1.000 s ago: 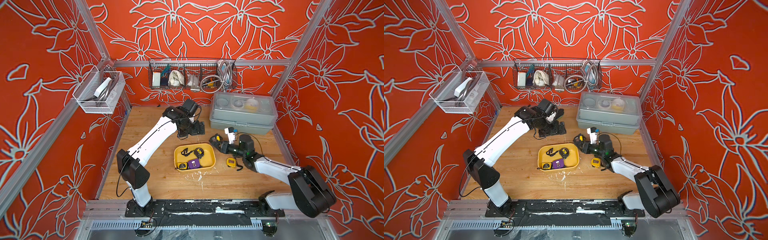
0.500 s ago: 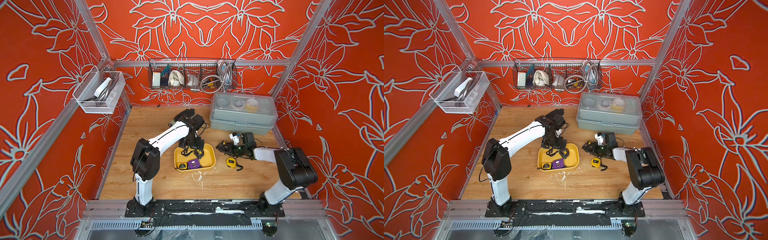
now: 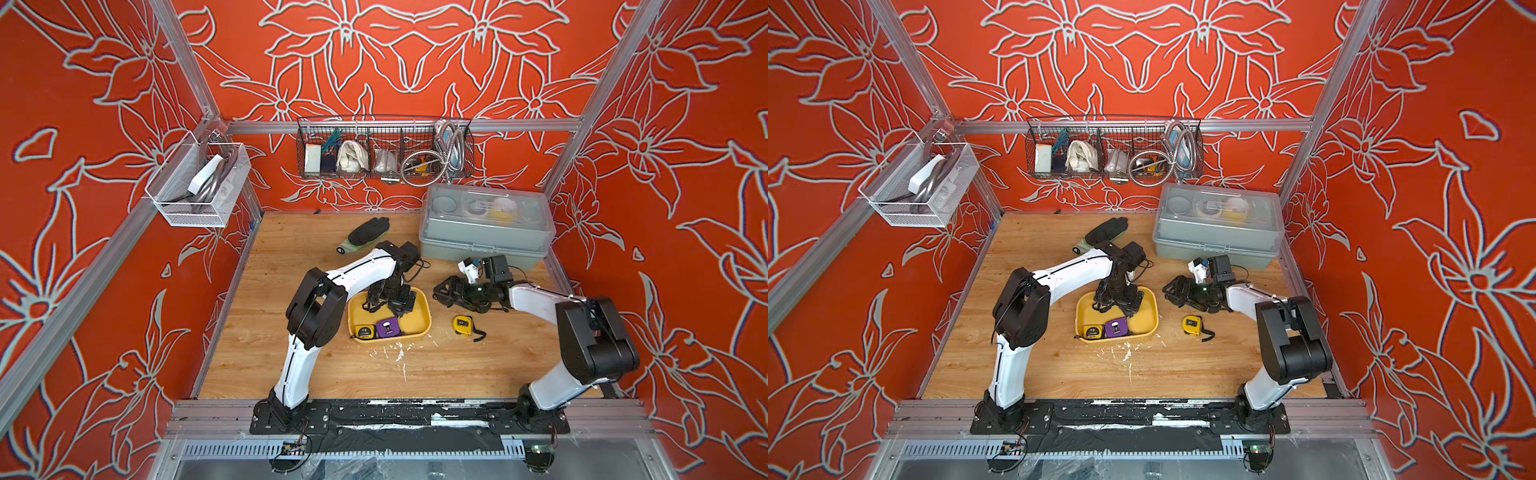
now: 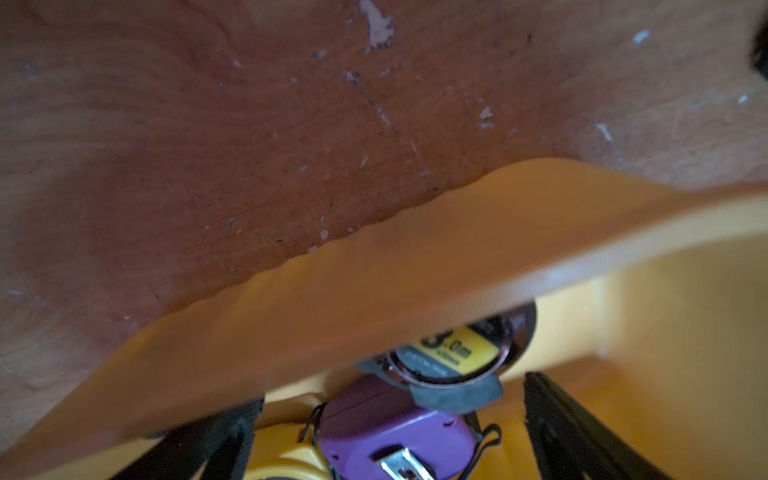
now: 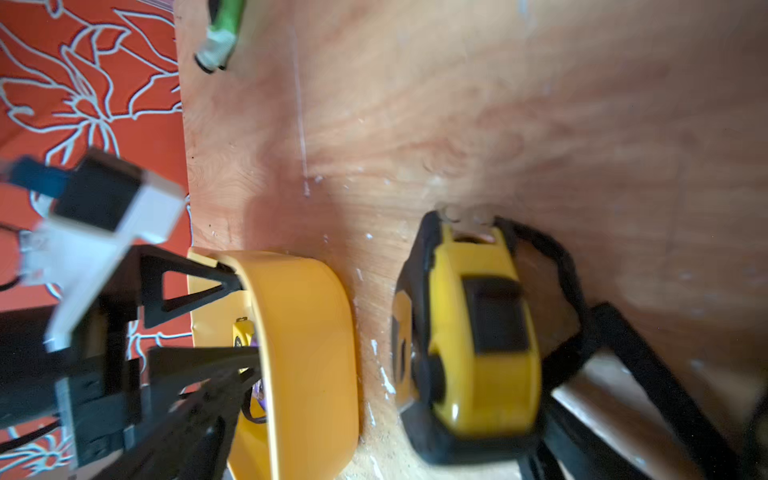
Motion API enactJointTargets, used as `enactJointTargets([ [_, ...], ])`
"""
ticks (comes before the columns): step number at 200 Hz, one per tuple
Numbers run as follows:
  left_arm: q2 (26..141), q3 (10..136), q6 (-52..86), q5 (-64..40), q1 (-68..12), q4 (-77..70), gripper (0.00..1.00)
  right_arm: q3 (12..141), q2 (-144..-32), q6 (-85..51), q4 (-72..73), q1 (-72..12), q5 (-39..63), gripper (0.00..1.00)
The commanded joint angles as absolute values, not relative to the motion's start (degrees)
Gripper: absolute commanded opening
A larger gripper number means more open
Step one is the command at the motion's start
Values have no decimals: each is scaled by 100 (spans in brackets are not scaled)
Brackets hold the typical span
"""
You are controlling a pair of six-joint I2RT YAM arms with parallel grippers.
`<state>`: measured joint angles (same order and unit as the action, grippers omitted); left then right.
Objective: Take the tape measure out of the storage box
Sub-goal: Place the tape measure at the center of the board, then pick up the tape measure from the storage box.
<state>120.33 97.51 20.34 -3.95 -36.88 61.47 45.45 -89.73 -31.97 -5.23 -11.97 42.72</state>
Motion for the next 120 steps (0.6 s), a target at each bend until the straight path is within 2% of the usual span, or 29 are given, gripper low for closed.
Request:
enactJointTargets([
  [1, 12098, 9926, 1938, -329, -3736, 6158, 100, 4803, -8455, -2808, -1185, -1189, 3845, 100],
  [46, 12407, 10227, 1916, -404, -3853, 6231, 100, 4910, -8052, -2482, -1853, -1186, 3557, 100],
  [120, 12687, 10301, 1884, -343, -3937, 6198, 97, 4615, -7874, -2389, -1611, -1188, 3533, 100],
])
